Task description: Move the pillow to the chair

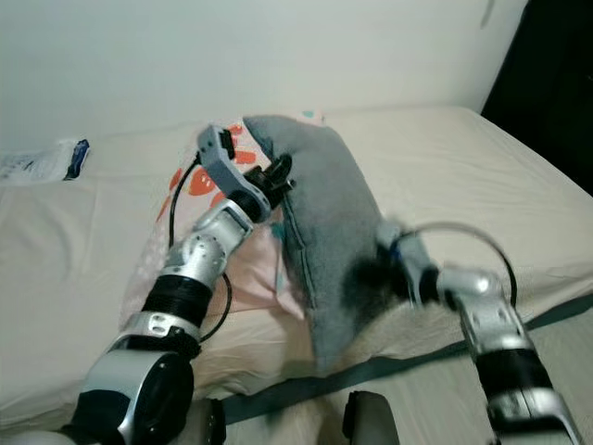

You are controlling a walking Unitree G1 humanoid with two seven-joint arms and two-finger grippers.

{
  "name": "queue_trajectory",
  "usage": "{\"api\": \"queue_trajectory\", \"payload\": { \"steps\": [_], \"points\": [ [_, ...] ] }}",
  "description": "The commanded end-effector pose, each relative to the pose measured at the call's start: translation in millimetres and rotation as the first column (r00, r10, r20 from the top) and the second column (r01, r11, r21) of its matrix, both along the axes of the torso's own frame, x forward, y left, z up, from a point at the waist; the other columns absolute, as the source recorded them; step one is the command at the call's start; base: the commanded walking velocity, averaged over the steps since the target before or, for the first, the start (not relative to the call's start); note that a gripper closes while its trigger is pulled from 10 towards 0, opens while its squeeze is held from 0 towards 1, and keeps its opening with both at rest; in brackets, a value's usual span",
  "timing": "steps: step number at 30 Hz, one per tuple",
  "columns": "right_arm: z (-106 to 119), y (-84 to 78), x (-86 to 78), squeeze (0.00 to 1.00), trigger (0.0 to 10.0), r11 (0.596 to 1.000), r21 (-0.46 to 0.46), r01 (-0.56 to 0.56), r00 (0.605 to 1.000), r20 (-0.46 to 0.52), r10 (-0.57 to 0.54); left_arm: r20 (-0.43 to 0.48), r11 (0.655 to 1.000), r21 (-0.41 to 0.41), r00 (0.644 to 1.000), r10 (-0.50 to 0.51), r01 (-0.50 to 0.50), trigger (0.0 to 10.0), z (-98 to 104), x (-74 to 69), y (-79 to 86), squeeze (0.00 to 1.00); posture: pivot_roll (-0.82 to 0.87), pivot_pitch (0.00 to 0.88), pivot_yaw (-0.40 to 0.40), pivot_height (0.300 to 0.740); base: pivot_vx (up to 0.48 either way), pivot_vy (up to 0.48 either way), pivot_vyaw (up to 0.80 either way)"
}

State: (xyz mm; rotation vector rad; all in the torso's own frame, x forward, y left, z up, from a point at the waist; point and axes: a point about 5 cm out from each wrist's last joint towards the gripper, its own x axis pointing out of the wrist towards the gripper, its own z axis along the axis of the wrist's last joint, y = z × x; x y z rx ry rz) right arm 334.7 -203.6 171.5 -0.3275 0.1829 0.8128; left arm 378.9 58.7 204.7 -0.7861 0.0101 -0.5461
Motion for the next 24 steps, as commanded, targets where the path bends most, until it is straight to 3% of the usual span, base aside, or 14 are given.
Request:
{"api": "queue_trajectory", "payload": {
  "steps": [1, 7, 9, 13, 14, 16, 17, 19, 20, 22, 23, 24],
  "points": [
    [2.5, 3.2, -0.3, 1.0, 10.0, 0.998, 0.069, -0.008, 1.0, -0.003, 0.009, 0.064, 0.998, -0.066, 0.998, 0.013, -0.009, 0.0, 15.0, -2.8, 10.3, 0.0, 0.1, 0.0, -0.067, 0.584, 0.0, 0.0, 0.0],
    [17.5, 10.1, -1.5, 1.0, 10.0, 0.987, 0.144, -0.07, 0.998, 0.019, 0.068, 0.058, 0.993, -0.084, 0.994, 0.087, -0.082, 0.0, 15.5, -3.3, 32.1, 0.0, 0.1, 0.0, -0.071, 0.584, 0.0, 0.0, 0.0],
    [26.7, 9.2, 0.1, 1.0, 10.0, 0.979, 0.19, -0.069, 0.997, 0.045, 0.061, 0.011, 0.976, -0.078, 0.979, 0.205, -0.203, 0.0, 6.6, -0.7, 54.0, 0.0, 0.1, 0.0, -0.073, 0.584, 0.0, 0.0, 0.0],
    [29.3, 8.3, 1.3, 1.0, 10.0, 0.977, 0.204, -0.061, 0.997, 0.054, 0.051, -0.009, 0.966, -0.071, 0.969, 0.248, -0.248, 0.0, 3.1, 0.3, 61.3, 0.0, 0.1, 0.0, -0.073, 0.584, 0.0, 0.0, 0.0],
    [35.9, 5.4, 5.7, 1.0, 10.0, 0.971, 0.237, -0.024, 0.996, 0.084, 0.004, -0.045, 0.932, -0.053, 0.933, 0.356, -0.358, 0.0, -3.2, 3.7, 79.8, 0.0, 0.1, 0.0, -0.075, 0.584, 0.0, 0.0, 0.0],
    [35.9, 5.4, 5.7, 1.0, 10.0, 0.971, 0.237, -0.024, 0.996, 0.084, 0.004, -0.045, 0.932, -0.053, 0.933, 0.356, -0.358, 0.0, -3.2, 3.7, 79.8, 0.0, 0.1, 0.0, -0.075, 0.584, 0.0, 0.0, 0.0],
    [41.3, 1.2, 11.2, 1.0, 10.0, 0.963, 0.267, 0.033, 0.993, 0.104, -0.063, -0.073, 0.884, -0.008, 0.882, 0.465, -0.467, 0.0, -9.5, 4.5, 99.7, 0.0, 0.09, 0.0, -0.072, 0.584, 0.0, 0.0, 0.0],
    [41.3, 1.2, 11.2, 1.0, 10.0, 0.963, 0.267, 0.033, 0.993, 0.104, -0.063, -0.073, 0.884, -0.008, 0.882, 0.465, -0.467, 0.0, -9.5, 4.5, 99.7, 0.0, 0.09, 0.0, -0.072, 0.584, 0.0, 0.0, 0.0],
    [45.0, -4.1, 16.3, 0.47, 10.0, 0.954, 0.285, 0.094, 0.984, 0.119, -0.132, -0.084, 0.822, 0.048, 0.818, 0.569, -0.567, 0.0, -15.7, 2.6, 120.4, 0.0, 0.09, 0.0, -0.072, 0.584, 0.0, 0.0, 0.0],
    [45.0, -4.1, 16.3, 0.47, 10.0, 0.954, 0.285, 0.094, 0.984, 0.119, -0.132, -0.084, 0.822, 0.048, 0.818, 0.569, -0.567, 0.0, -15.7, 2.6, 120.4, 0.0, 0.09, 0.0, -0.072, 0.584, 0.0, 0.0, 0.0],
    [48.3, -10.2, 20.5, 0.0, 10.0, 0.939, 0.307, 0.156, 0.97, 0.133, -0.205, -0.093, 0.739, 0.118, 0.734, 0.673, -0.663, 0.0, -25.2, -3.7, 149.8, 0.0, 0.09, 0.0, -0.067, 0.584, 0.0, 0.0, 0.0],
    [48.3, -10.2, 20.5, 0.0, 10.0, 0.939, 0.307, 0.156, 0.97, 0.133, -0.205, -0.093, 0.739, 0.118, 0.734, 0.673, -0.663, 0.0, -25.2, -3.7, 149.8, 0.0, 0.09, 0.0, -0.067, 0.584, 0.0, 0.0, 0.0]
  ]
}}
